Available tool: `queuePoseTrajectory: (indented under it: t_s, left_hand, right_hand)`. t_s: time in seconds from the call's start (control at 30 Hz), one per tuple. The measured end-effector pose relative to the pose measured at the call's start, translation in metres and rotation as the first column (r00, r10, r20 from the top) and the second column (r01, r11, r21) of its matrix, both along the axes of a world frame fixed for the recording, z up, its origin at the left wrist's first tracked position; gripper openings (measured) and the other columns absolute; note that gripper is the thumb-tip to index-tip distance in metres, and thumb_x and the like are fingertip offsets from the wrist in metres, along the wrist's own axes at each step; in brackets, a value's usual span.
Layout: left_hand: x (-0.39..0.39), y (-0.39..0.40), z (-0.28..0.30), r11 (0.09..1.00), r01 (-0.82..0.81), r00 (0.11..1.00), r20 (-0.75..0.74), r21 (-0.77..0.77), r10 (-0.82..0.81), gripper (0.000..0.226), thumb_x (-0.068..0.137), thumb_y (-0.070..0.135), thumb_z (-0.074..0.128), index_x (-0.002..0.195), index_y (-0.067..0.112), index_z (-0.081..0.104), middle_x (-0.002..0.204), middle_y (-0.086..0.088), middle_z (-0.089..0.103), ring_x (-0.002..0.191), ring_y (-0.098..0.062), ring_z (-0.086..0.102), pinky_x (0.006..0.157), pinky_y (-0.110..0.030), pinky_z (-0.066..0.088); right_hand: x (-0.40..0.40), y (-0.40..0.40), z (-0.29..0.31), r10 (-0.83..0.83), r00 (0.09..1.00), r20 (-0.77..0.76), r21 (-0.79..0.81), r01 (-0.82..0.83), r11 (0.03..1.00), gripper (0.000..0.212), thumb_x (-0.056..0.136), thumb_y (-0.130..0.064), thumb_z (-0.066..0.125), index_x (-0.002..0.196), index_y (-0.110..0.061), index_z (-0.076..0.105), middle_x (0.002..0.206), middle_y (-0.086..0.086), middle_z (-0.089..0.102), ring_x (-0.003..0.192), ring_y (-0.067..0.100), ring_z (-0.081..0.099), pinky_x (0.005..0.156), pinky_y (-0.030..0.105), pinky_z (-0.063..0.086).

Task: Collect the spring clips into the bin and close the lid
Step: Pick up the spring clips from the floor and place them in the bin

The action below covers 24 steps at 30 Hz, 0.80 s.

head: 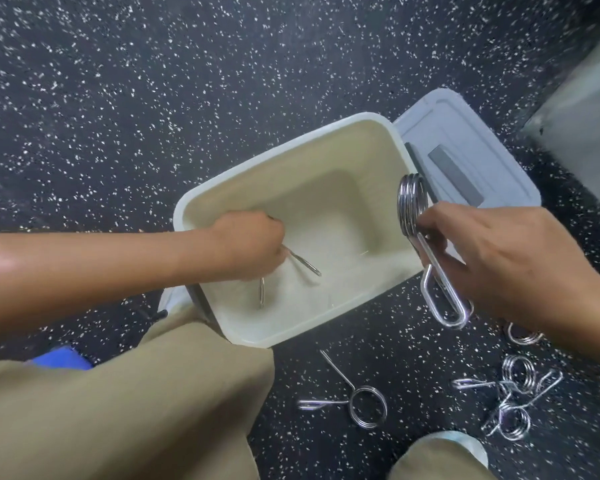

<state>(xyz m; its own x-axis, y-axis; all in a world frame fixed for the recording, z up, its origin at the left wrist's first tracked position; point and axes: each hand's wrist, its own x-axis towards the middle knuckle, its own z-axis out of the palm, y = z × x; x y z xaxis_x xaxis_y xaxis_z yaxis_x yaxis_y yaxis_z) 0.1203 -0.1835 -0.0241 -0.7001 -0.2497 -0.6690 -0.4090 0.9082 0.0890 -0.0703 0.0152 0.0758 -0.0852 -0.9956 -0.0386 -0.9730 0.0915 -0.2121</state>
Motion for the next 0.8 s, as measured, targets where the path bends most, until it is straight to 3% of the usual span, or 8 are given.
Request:
queuePoseTrajectory:
  t_s: [0.13,0.27,0.37,0.43,0.53,0.63,0.7,0.8]
  left_hand:
    - [0.010,0.002,0.030,0.998,0.005,0.997,-0.083,0.055,-0.001,0.038,0.100,0.045,0.037,0.092,0.011,0.051,0.067,0.004,0.041,0.053,-0.014,0.036,0.049,-0.031,0.026]
    - [0.025,0.006,0.048,0.997,0.002,0.984,-0.177,0.076,0.011,0.039,0.098,0.053,0.035,0.096,0.017,0.051,0.067,0.006,0.039,0.061,-0.023,0.043,0.058,-0.034,0.038]
    - [0.028,0.007,0.054,0.996,0.017,0.969,-0.246,0.088,0.005,0.039,0.097,0.055,0.034,0.095,0.020,0.052,0.074,0.003,0.054,0.064,-0.026,0.048,0.061,-0.036,0.046]
    - [0.028,0.008,0.057,0.995,0.021,0.960,-0.279,0.093,0.006,0.039,0.097,0.055,0.034,0.095,0.020,0.051,0.081,0.000,0.061,0.065,-0.026,0.047,0.059,-0.035,0.041]
    - [0.027,0.008,0.059,0.995,0.028,0.957,-0.290,0.096,0.001,0.039,0.097,0.055,0.033,0.094,0.021,0.052,0.083,-0.001,0.063,0.066,-0.026,0.046,0.058,-0.035,0.033]
    - [0.028,0.009,0.060,0.996,0.050,0.958,-0.285,0.081,-0.025,0.040,0.097,0.056,0.031,0.096,0.022,0.051,0.083,-0.001,0.064,0.066,-0.027,0.047,0.060,-0.035,0.035]
    - [0.029,0.009,0.060,0.995,0.059,0.963,-0.268,0.078,-0.036,0.041,0.097,0.057,0.030,0.097,0.022,0.051,0.084,-0.001,0.063,0.066,-0.027,0.045,0.061,-0.035,0.038]
    - [0.030,0.010,0.060,0.995,0.065,0.969,-0.242,0.080,-0.044,0.041,0.098,0.056,0.029,0.097,0.021,0.050,0.086,-0.001,0.064,0.067,-0.028,0.045,0.063,-0.036,0.040]
  right_hand:
    - [-0.004,-0.027,0.006,0.075,0.997,-0.015,0.027,-0.075,0.997,0.027,0.094,-0.026,0.047,0.093,-0.005,0.063,0.066,0.006,0.065,0.039,0.032,0.045,0.036,0.033,0.041]
    - [-0.001,-0.058,0.000,0.181,0.982,-0.058,0.079,-0.176,0.981,0.011,0.097,-0.019,0.058,0.093,-0.009,0.054,0.061,-0.002,0.045,0.042,0.027,0.026,0.041,0.024,0.024]
    - [0.005,-0.079,-0.015,0.287,0.953,-0.101,0.138,-0.273,0.952,0.012,0.090,-0.013,0.063,0.094,-0.011,0.051,0.061,0.004,0.052,0.041,0.026,0.032,0.042,0.024,0.023]
    - [0.009,-0.088,-0.034,0.362,0.923,-0.129,0.181,-0.337,0.924,0.012,0.082,-0.007,0.064,0.088,-0.008,0.054,0.059,0.005,0.053,0.041,0.024,0.031,0.041,0.024,0.023]
    - [0.015,-0.096,-0.067,0.454,0.865,-0.214,0.348,-0.367,0.863,0.022,0.073,-0.001,0.068,0.088,-0.010,0.055,0.055,0.002,0.054,0.037,0.026,0.049,0.039,0.024,0.028]
    - [0.016,-0.103,-0.091,0.520,0.788,-0.330,0.474,-0.338,0.813,0.029,0.063,-0.004,0.074,0.084,-0.014,0.057,0.053,-0.002,0.054,0.038,0.023,0.056,0.041,0.022,0.011]
    - [0.019,-0.107,-0.099,0.553,0.732,-0.397,0.531,-0.307,0.789,0.029,0.067,-0.008,0.072,0.092,-0.017,0.060,0.061,-0.003,0.062,0.050,0.021,0.065,0.043,0.024,0.005]
    - [0.020,-0.113,-0.109,0.575,0.741,-0.347,0.623,-0.276,0.732,0.034,0.076,-0.004,0.062,0.107,-0.016,0.056,0.080,-0.002,0.072,0.073,0.023,0.073,0.043,0.025,0.016]
